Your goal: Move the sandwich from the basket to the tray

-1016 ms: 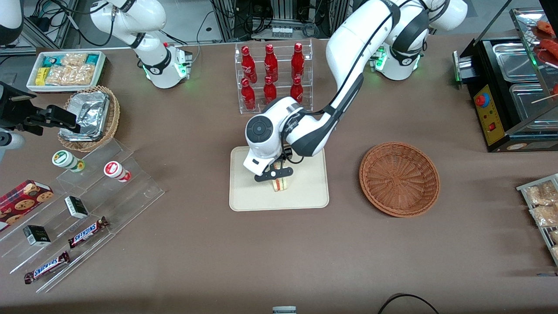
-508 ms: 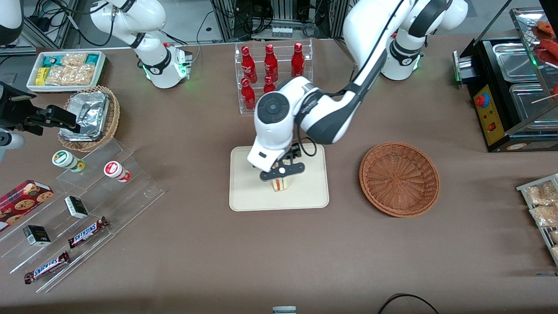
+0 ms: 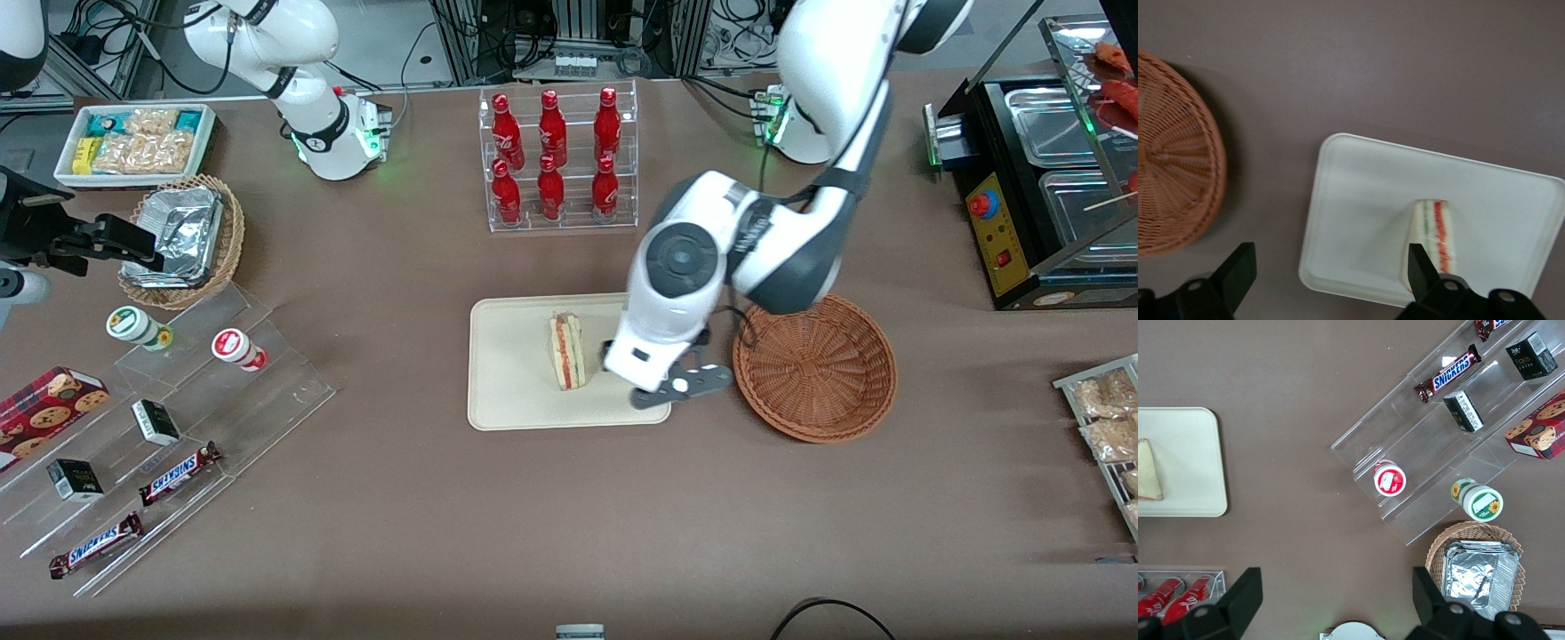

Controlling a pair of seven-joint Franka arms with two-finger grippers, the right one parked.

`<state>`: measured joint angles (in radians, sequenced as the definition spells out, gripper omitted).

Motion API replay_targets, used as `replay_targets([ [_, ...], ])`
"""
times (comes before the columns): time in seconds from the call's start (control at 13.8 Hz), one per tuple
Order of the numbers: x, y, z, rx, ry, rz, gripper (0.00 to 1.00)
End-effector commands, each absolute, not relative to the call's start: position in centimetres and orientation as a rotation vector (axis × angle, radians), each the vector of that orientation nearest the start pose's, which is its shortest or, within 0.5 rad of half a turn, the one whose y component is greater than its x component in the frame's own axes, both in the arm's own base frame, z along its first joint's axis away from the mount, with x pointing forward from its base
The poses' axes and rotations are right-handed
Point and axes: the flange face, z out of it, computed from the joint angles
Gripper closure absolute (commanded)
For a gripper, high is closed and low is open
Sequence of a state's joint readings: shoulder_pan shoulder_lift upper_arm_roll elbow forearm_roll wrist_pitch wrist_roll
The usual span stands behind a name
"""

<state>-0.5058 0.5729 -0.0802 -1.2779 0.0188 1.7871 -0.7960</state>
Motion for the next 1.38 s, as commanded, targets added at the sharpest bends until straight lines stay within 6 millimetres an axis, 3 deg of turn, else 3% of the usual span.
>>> replay_targets([
  [0.0, 59.7, -32.3, 43.0, -3.108, -0.23, 0.153, 0.0],
  [0.36, 59.9, -22.0, 45.6, -3.145, -0.098, 0.212, 0.0],
  [0.65, 58.6, -16.1, 49.0, -3.158, 0.09, 0.221, 0.0],
  [0.8, 57.6, -12.6, 50.5, -3.163, 0.066, 0.206, 0.0],
  [1.09, 55.5, -8.1, 55.1, -3.155, 0.121, 0.176, 0.0],
  [1.31, 54.6, -6.3, 58.1, -3.119, 0.106, 0.154, 0.0],
])
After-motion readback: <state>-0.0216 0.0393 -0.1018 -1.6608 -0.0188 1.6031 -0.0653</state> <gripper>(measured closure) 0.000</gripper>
